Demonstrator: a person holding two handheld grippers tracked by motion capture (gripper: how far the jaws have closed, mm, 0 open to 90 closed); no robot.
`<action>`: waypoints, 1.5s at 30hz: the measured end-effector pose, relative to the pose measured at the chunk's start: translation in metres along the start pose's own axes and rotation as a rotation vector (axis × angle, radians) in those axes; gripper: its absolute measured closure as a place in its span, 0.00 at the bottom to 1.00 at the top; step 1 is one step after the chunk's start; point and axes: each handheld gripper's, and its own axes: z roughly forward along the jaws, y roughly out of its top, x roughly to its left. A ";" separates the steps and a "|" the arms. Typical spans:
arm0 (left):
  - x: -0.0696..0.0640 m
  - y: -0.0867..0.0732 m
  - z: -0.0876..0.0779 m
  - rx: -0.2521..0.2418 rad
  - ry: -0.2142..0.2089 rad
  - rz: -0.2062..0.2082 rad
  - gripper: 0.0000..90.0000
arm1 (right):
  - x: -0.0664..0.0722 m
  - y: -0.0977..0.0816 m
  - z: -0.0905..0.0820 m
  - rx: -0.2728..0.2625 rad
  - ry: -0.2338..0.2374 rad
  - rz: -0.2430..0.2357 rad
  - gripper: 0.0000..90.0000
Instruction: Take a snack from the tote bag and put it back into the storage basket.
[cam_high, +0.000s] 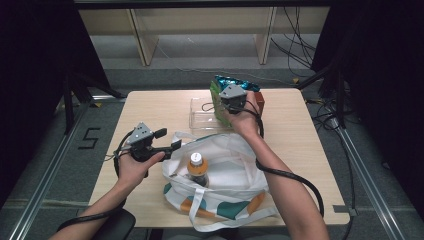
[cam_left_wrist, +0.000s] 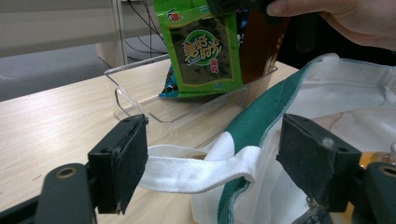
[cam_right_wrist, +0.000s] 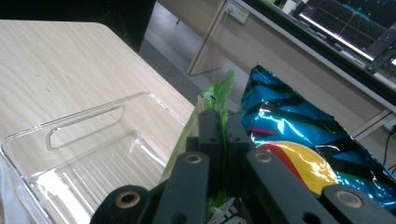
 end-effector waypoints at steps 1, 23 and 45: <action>0.000 0.000 0.000 -0.003 -0.002 -0.001 0.26 | 0.000 0.000 0.000 0.008 0.004 0.012 1.00; 0.000 0.000 0.001 -0.002 -0.005 -0.002 0.26 | -0.008 -0.003 -0.018 0.089 0.034 0.070 0.99; 0.000 0.000 0.000 -0.003 -0.004 -0.002 0.26 | -0.012 -0.012 -0.025 0.175 0.075 0.077 0.98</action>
